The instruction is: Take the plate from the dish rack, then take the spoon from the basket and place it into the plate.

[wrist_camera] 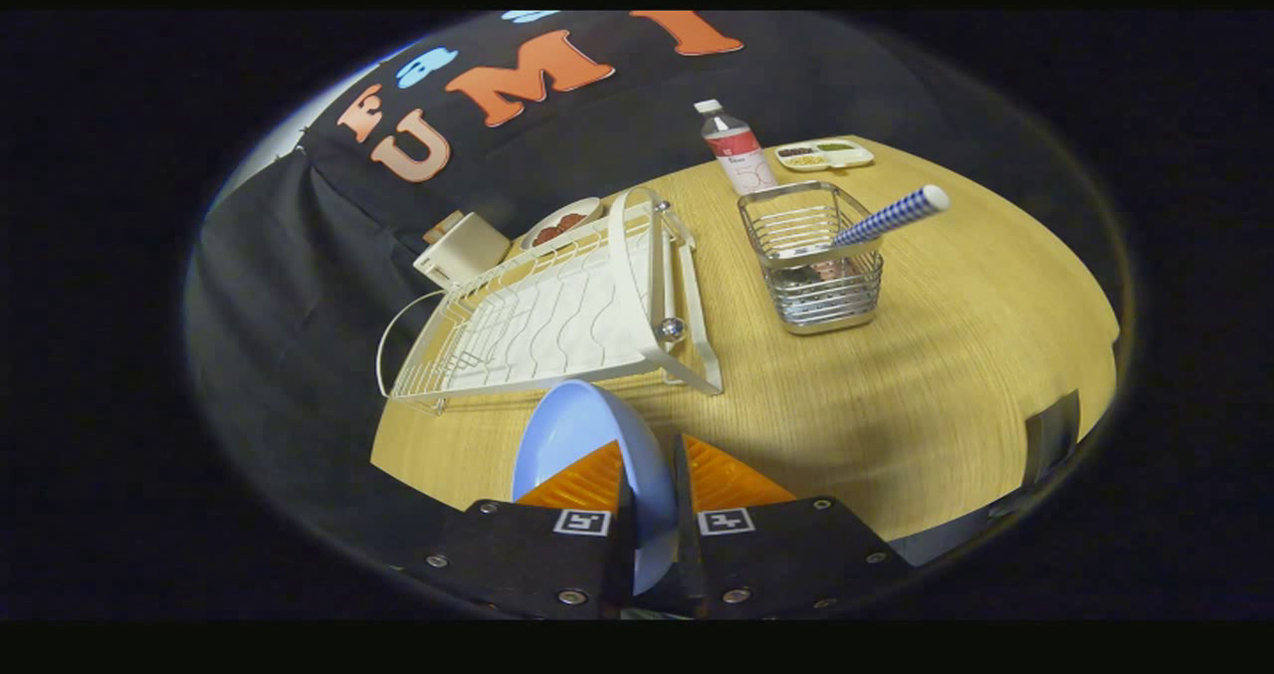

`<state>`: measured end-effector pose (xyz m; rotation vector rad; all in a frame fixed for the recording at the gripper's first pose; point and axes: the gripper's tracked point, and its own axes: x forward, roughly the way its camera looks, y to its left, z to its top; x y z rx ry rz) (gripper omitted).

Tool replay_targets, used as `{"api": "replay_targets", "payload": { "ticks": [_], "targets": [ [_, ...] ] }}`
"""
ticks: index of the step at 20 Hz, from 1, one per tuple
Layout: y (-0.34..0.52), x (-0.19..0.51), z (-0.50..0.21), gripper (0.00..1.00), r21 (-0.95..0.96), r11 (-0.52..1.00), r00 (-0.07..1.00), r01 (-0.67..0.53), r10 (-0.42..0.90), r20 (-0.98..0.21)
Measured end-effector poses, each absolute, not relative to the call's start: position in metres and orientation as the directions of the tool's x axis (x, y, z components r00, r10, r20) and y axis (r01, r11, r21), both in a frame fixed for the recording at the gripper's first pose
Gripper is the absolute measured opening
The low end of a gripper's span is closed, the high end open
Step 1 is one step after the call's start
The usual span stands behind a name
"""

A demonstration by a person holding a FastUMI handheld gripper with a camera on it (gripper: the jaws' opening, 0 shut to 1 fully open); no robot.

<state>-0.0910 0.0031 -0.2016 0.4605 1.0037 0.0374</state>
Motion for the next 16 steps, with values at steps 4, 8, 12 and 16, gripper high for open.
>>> {"api": "replay_targets", "payload": {
  "ticks": [4,8,12,16],
  "targets": [
    [-0.003,-0.089,-0.213,0.19,0.365,0.910,0.558,0.195,0.203,-0.804],
    [-0.012,-0.087,-0.218,0.23,0.363,0.904,0.569,0.224,0.181,-0.802],
    [-0.027,-0.074,-0.196,0.30,0.403,0.885,0.656,0.233,0.163,-0.737],
    [-0.062,-0.059,-0.177,0.48,0.317,0.918,0.743,0.238,0.038,-0.668]
  ]
}}
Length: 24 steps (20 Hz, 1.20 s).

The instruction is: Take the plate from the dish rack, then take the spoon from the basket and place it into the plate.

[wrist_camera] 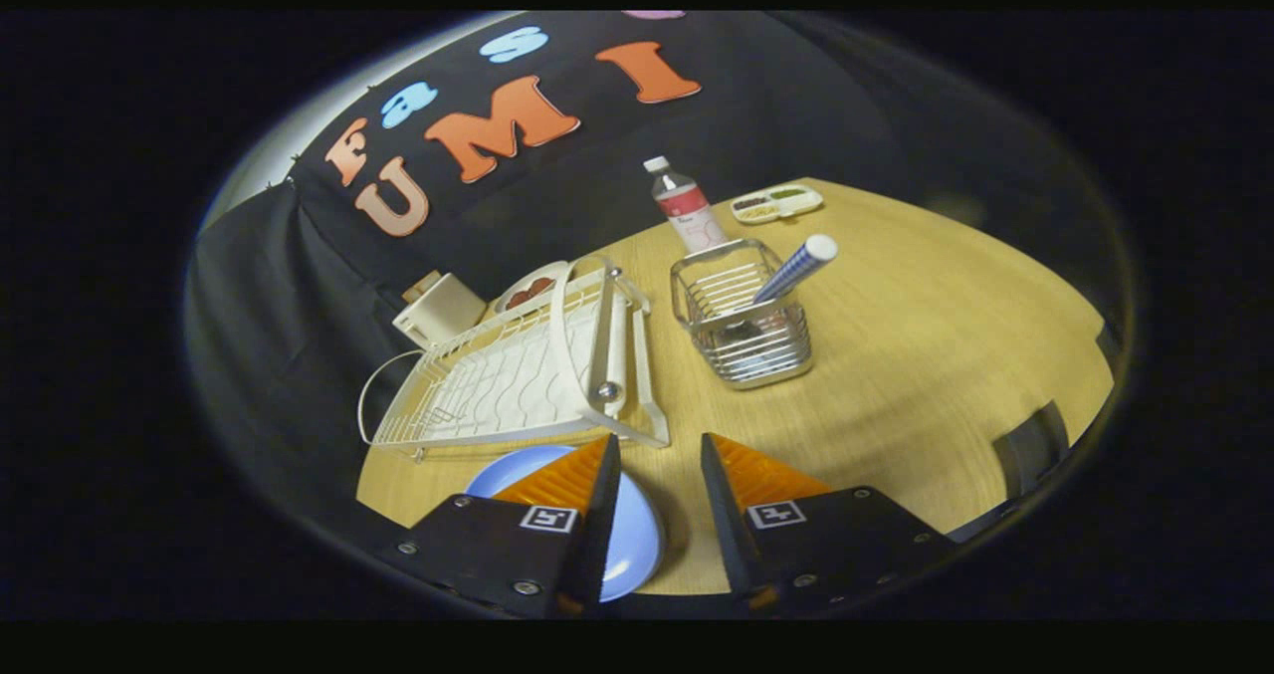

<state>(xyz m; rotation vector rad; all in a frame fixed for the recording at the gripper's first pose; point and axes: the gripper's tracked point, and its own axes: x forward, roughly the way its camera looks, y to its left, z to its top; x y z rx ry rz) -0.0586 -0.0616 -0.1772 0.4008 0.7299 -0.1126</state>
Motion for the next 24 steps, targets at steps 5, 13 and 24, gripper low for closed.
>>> {"api": "replay_targets", "payload": {
  "ticks": [5,13,24],
  "targets": [
    [-0.085,-0.047,-0.151,0.61,0.251,0.940,0.813,0.230,-0.043,-0.581],
    [-0.138,-0.014,-0.135,0.59,0.113,0.936,0.864,0.333,-0.255,-0.435],
    [-0.124,0.010,-0.130,0.13,0.129,0.948,0.907,0.292,-0.231,-0.351]
  ]
}}
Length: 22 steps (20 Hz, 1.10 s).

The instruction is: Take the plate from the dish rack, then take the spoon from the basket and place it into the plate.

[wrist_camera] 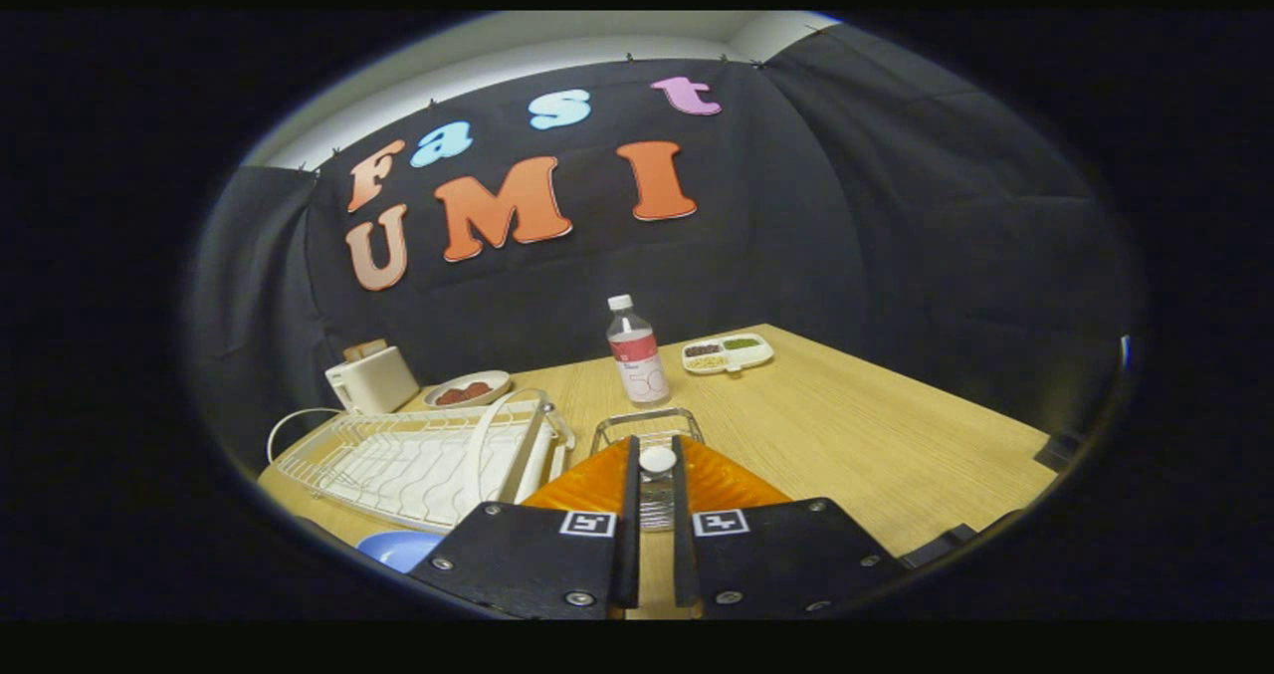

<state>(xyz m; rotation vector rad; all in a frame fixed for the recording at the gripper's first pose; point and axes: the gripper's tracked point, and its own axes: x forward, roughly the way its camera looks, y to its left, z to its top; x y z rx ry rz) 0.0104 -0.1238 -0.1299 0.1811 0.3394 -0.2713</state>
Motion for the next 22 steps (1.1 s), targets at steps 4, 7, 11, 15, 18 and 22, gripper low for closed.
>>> {"api": "replay_targets", "payload": {
  "ticks": [4,7,11,15,18,22],
  "targets": [
    [-0.118,0.012,-0.115,0.10,0.122,0.953,0.916,0.278,-0.225,-0.333],
    [-0.115,0.008,-0.098,0.10,0.109,0.957,0.924,0.269,-0.225,-0.310],
    [-0.112,-0.004,-0.073,0.10,0.111,0.960,0.933,0.259,-0.219,-0.285],
    [-0.104,-0.018,-0.052,0.10,0.127,0.965,0.946,0.230,-0.191,-0.263],
    [-0.097,-0.030,-0.037,0.10,0.110,0.976,0.956,0.189,-0.157,-0.247],
    [-0.084,-0.047,-0.014,0.10,0.096,0.987,0.972,0.128,-0.105,-0.212]
  ]
}}
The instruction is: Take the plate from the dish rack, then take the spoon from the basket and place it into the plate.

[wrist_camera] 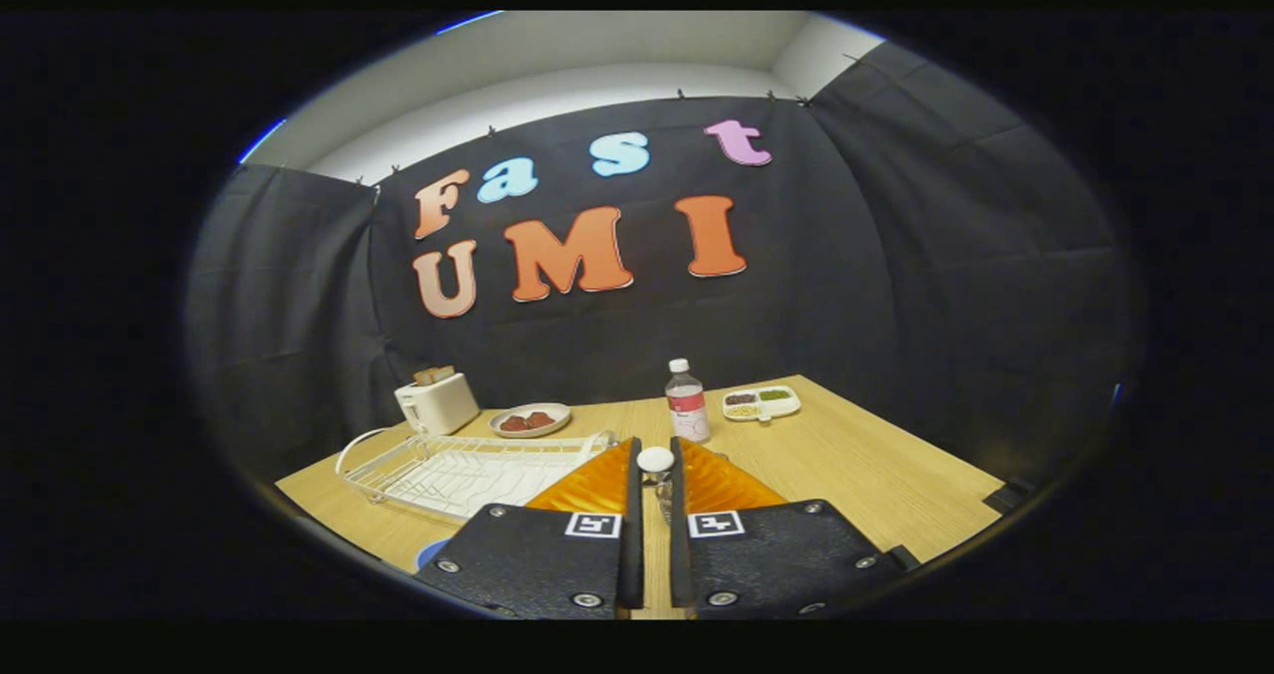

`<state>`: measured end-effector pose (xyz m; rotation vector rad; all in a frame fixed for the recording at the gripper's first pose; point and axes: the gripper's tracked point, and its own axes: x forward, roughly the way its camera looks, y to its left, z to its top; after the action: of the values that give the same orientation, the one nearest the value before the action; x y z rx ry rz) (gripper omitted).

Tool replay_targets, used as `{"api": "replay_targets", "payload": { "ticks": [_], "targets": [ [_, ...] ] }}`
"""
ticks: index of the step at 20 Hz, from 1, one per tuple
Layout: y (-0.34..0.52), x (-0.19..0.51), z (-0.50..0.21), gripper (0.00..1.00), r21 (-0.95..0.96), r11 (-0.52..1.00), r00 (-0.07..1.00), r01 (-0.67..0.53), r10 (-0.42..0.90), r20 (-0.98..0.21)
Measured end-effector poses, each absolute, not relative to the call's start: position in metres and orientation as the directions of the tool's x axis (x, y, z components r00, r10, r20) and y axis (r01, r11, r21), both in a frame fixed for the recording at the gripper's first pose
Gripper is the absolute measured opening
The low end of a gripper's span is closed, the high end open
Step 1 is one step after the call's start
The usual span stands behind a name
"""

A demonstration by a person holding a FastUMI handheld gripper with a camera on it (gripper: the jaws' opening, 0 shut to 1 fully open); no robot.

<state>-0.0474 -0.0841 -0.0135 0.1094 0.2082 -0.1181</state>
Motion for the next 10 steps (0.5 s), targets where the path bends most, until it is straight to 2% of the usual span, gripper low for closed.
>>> {"api": "replay_targets", "payload": {
  "ticks": [10],
  "targets": [
    [-0.033,-0.073,-0.004,0.10,0.221,0.967,0.962,-0.125,0.172,-0.210]
  ]
}}
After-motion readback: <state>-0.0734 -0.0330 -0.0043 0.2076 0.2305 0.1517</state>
